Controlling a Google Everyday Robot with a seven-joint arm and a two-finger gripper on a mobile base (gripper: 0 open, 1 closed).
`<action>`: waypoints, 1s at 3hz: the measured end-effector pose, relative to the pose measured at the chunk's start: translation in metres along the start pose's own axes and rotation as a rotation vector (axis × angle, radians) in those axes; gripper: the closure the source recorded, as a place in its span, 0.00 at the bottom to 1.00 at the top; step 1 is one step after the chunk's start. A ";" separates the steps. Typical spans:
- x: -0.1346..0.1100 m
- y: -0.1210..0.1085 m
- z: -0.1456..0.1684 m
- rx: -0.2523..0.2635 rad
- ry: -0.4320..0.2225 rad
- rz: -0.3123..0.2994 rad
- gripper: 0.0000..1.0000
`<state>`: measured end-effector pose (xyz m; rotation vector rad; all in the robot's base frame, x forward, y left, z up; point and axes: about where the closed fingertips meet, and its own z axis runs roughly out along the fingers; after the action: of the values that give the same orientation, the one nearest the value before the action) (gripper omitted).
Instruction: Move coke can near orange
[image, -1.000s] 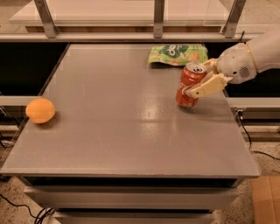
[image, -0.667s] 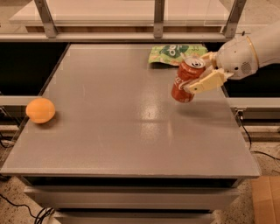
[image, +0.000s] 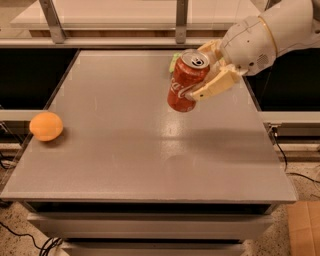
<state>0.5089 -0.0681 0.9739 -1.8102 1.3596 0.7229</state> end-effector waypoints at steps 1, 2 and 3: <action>-0.001 0.000 0.001 -0.001 -0.001 -0.001 1.00; -0.020 -0.006 0.025 -0.075 -0.021 -0.053 1.00; -0.054 -0.012 0.065 -0.191 -0.048 -0.140 1.00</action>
Offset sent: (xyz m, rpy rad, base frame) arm -0.0015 0.0889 0.0104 -0.0055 0.0036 0.2862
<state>0.5057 0.0163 0.9828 -2.0015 1.1516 0.8391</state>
